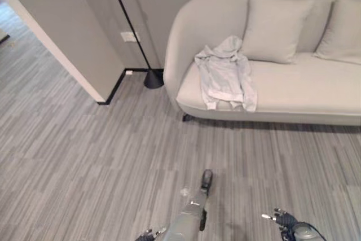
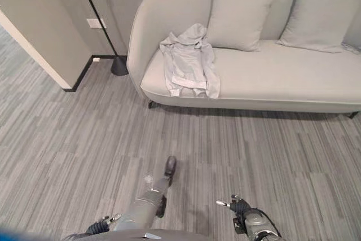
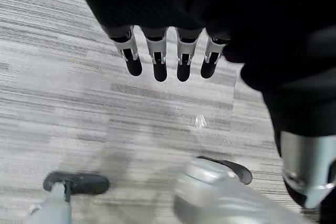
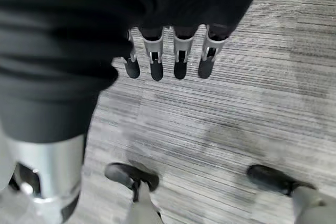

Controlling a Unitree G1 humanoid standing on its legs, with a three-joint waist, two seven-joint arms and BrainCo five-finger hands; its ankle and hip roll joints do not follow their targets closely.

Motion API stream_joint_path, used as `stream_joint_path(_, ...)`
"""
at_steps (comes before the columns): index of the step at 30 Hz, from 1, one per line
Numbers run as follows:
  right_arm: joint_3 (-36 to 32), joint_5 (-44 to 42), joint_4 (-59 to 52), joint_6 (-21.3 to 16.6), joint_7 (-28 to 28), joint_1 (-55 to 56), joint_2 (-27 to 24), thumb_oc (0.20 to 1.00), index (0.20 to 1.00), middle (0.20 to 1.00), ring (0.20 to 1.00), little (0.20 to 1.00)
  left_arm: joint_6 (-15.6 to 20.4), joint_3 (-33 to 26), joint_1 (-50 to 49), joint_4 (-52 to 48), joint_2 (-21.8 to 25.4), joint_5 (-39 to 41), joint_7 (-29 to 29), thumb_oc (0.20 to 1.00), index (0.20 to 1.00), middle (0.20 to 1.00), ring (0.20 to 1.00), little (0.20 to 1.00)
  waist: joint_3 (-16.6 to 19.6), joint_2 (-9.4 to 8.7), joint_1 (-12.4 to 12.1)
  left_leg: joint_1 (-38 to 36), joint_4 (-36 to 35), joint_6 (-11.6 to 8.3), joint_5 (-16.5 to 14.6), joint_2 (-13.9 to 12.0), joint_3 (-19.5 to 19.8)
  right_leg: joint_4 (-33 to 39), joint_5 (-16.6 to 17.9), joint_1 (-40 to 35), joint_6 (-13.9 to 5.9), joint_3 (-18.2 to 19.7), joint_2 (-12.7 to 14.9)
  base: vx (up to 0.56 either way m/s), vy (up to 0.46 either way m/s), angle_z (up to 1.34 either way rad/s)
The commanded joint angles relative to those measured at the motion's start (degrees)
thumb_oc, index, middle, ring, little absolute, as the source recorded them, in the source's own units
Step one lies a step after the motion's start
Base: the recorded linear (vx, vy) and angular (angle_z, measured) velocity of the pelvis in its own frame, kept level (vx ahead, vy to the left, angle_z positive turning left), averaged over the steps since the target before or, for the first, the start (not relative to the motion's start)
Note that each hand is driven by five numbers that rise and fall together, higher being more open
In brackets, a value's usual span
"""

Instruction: Hang the clothes on the sofa on the clothes rack.

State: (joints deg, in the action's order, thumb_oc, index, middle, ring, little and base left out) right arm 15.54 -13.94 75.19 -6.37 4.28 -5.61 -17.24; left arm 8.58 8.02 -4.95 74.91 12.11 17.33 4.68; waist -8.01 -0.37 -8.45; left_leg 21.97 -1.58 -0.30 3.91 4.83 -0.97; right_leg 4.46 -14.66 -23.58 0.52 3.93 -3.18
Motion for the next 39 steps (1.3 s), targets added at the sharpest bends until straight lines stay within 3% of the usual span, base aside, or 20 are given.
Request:
stream_joint_path(1,-0.86,1.48,-4.81,-0.65,0.55,4.53,0.26,1.000,1.000,1.000,1.000,1.000,1.60,1.05,2.69,-0.88,2.50,-0.36,-0.33,1.000,1.000,1.000,1.000,1.000,4.32,-0.69,-0.58,-5.88,-3.41,-3.28,10.94,-3.70,3.83,0.54,5.59,6.29,-4.34,1.43,3.15,0.56,0.282,-0.67)
stream_joint_path(4,-0.82,1.76,-4.59,-0.43,1.00,4.58,0.84,1.000,1.000,1.000,1.000,1.000,1.45,0.67,3.16,-0.59,3.14,-0.43,-0.39,1.000,1.000,1.000,1.000,1.000,5.55,-2.32,-0.77,-7.08,-3.12,-2.26,9.22,-2.84,4.00,0.18,7.71,6.45,-6.09,2.13,5.85,0.36,0.184,-0.37)
stream_joint_path(5,-0.79,2.06,-4.19,-0.43,1.11,4.81,0.97,1.000,1.000,1.000,1.000,1.000,1.46,0.68,3.21,-0.68,3.21,-0.53,-0.37,1.000,1.000,1.000,1.000,1.000,6.23,-2.97,-1.00,-7.55,-2.78,-1.61,8.38,-2.14,3.66,-1.73,10.13,6.78,-7.50,1.95,7.50,0.32,0.185,-0.37)
stream_joint_path(6,-0.70,1.95,-4.22,-0.31,1.33,4.49,1.18,1.000,1.000,1.000,1.000,1.000,1.38,1.14,3.63,-1.38,3.75,-0.39,-0.38,1.000,1.000,1.000,1.000,1.000,6.52,-4.15,-1.16,-9.47,-2.13,-0.06,6.06,-0.92,3.24,-8.66,15.98,9.93,-9.99,1.83,10.15,0.47,0.332,-0.06)
stream_joint_path(7,-1.02,1.59,-4.00,-0.37,1.24,3.75,0.80,1.000,1.000,1.000,1.000,1.000,1.40,1.90,4.47,-2.08,3.90,-0.59,-0.37,1.000,1.000,1.000,1.000,1.000,5.87,-3.85,-0.59,-11.82,-1.57,1.81,3.75,0.25,3.58,-18.89,23.56,14.34,-11.37,2.41,11.05,0.33,0.255,0.16)
stream_joint_path(8,-1.03,1.59,-4.00,-0.37,1.24,3.74,0.78,1.000,1.000,1.000,1.000,1.000,1.40,1.90,4.48,-2.07,3.88,-0.59,-0.37,1.000,1.000,1.000,1.000,1.000,5.97,-3.74,-0.66,-11.69,-1.57,1.78,3.79,0.11,3.54,-18.84,23.69,14.49,-11.35,2.49,10.93,0.20,0.219,0.11)
stream_joint_path(10,-1.08,1.49,-4.53,-0.33,1.01,3.12,0.69,1.000,1.000,1.000,1.000,1.000,1.30,2.70,5.26,-2.75,4.36,-0.79,-0.48,1.000,1.000,1.000,1.000,1.000,4.68,-2.18,0.86,-15.02,-1.47,3.48,2.12,0.23,5.06,-29.65,29.65,19.64,-10.25,2.41,10.81,0.17,0.174,0.09)
stream_joint_path(12,-0.82,1.82,-5.04,-0.27,1.04,3.35,1.04,1.000,1.000,1.000,1.000,1.000,1.20,3.30,5.89,-2.50,4.87,-1.67,-0.41,1.000,1.000,1.000,1.000,1.000,4.46,-0.36,1.72,-18.09,-1.89,4.31,0.42,-0.66,5.84,-33.89,28.31,23.50,-8.48,-0.74,11.91,0.23,0.163,0.33)
stream_joint_path(13,-0.81,1.83,-5.06,-0.26,1.04,3.36,1.04,1.000,1.000,1.000,1.000,1.000,1.21,3.29,5.88,-2.50,4.88,-1.67,-0.41,1.000,1.000,1.000,1.000,1.000,4.31,-0.54,1.90,-18.21,-1.82,4.30,0.35,-0.43,5.96,-34.30,27.94,23.46,-8.47,-0.87,12.14,0.35,0.150,0.46)
stream_joint_path(14,-0.35,2.16,-5.42,-0.17,1.07,3.88,1.17,1.000,1.000,1.000,1.000,1.000,1.30,3.96,6.74,-2.98,5.09,-1.93,-0.40,1.000,1.000,1.000,1.000,1.000,4.44,0.92,2.62,-20.88,-2.02,4.44,-1.25,-1.44,6.43,-31.72,21.59,26.96,-6.43,-5.54,12.74,0.46,0.023,0.44)
stream_joint_path(15,0.04,2.25,-5.58,-0.06,1.03,3.80,1.02,1.000,1.000,1.000,1.000,1.000,1.41,4.53,7.59,-3.81,5.21,-1.68,-0.49,1.000,1.000,1.000,1.000,1.000,4.14,1.18,3.74,-23.41,-2.39,4.01,-2.88,-1.91,7.35,-24.34,16.25,28.89,-5.85,-9.31,12.00,0.47,0.023,0.25)
stream_joint_path(16,0.05,2.25,-5.58,-0.06,1.03,3.82,1.02,1.000,1.000,1.000,1.000,1.000,1.41,4.53,7.58,-3.81,5.21,-1.67,-0.49,1.000,1.000,1.000,1.000,1.000,3.89,1.23,3.94,-23.76,-2.38,3.95,-3.05,-1.97,7.57,-24.23,16.08,28.39,-5.79,-9.57,11.98,0.49,-0.144,0.14)
stream_joint_path(17,0.15,2.08,-5.72,0.01,0.78,3.45,0.69,1.000,1.000,1.000,1.000,1.000,1.80,5.15,8.12,-5.03,5.07,-1.45,-0.90,1.000,1.000,1.000,1.000,1.000,3.30,0.68,5.51,-27.10,-2.97,3.52,-5.04,-1.59,9.26,-13.00,17.67,30.15,-7.14,-9.98,10.48,0.41,-0.116,0.36)
stream_joint_path(20,-0.63,1.74,-5.42,-0.06,0.48,3.51,0.35,1.000,1.000,1.000,1.000,1.000,2.47,5.48,9.00,-6.05,4.54,-1.72,-1.06,1.000,1.000,1.000,1.000,1.000,2.09,0.56,8.51,-31.69,-3.42,2.64,-8.10,-2.34,11.74,-0.83,21.63,33.94,-9.29,-5.15,7.34,0.46,-0.103,0.53)
stream_joint_path(23,-1.02,1.69,-5.64,0.01,0.60,3.96,0.10,1.000,1.000,1.000,1.000,1.000,2.76,6.12,8.80,-6.49,3.96,-2.58,-0.87,1.000,1.000,1.000,1.000,1.000,2.08,-0.02,9.22,-33.56,-3.42,2.01,-9.92,-2.80,13.34,0.54,22.74,35.17,-9.89,-3.63,6.66,0.38,-0.194,0.86)
stream_joint_path(25,-1.25,1.21,-5.68,-0.45,0.66,5.10,-0.31,1.000,1.000,1.000,1.000,1.000,2.65,5.99,7.29,-6.45,2.89,-2.44,-0.91,1.000,1.000,1.000,1.000,1.000,3.73,-0.06,9.61,-34.91,-3.26,0.32,-11.07,-5.98,14.53,0.54,24.14,32.84,-8.20,-3.88,6.05,0.50,-0.365,0.93)
stream_joint_path(28,-1.26,0.47,-5.55,-0.86,0.65,5.28,-1.24,1.000,1.000,1.000,1.000,1.000,2.48,6.53,6.49,-6.31,2.26,-2.18,-0.82,1.000,1.000,1.000,1.000,1.000,4.43,0.78,9.79,-33.76,-1.65,-2.03,-8.74,-9.00,15.45,0.53,22.76,31.08,-6.80,-5.07,4.63,0.29,-0.279,0.69)
stream_joint_path(31,-1.26,0.25,-6.03,-1.36,0.61,5.61,-2.22,1.000,1.000,1.000,1.000,1.000,2.22,6.39,5.92,-4.32,1.66,-2.51,-0.73,1.000,1.000,1.000,1.000,1.000,4.47,1.25,9.76,-31.21,5.85,-5.54,-3.65,-12.08,14.97,0.54,19.20,27.81,-5.23,-6.84,3.13,0.23,-0.218,0.01)
stream_joint_path(36,-1.91,-0.34,-6.90,-1.64,0.64,6.39,-3.24,1.000,1.000,1.000,1.000,1.000,1.80,6.16,4.76,-4.51,1.59,-2.65,-0.12,1.000,1.000,1.000,1.000,1.000,3.29,0.69,9.57,-27.55,17.10,-5.30,2.70,-13.17,12.19,0.54,16.47,23.37,-3.60,-6.67,2.36,0.17,-0.115,-0.38)
stream_joint_path(39,-1.97,-0.43,-7.03,-1.56,0.58,6.37,-3.64,1.000,1.000,1.000,1.000,1.000,1.77,6.28,4.45,-5.26,1.80,-2.72,0.02,1.000,1.000,1.000,1.000,1.000,2.72,0.44,9.50,-26.12,18.83,-4.22,4.13,-14.08,9.86,0.54,15.53,21.98,-3.14,-6.43,2.57,0.09,-0.019,-0.18)
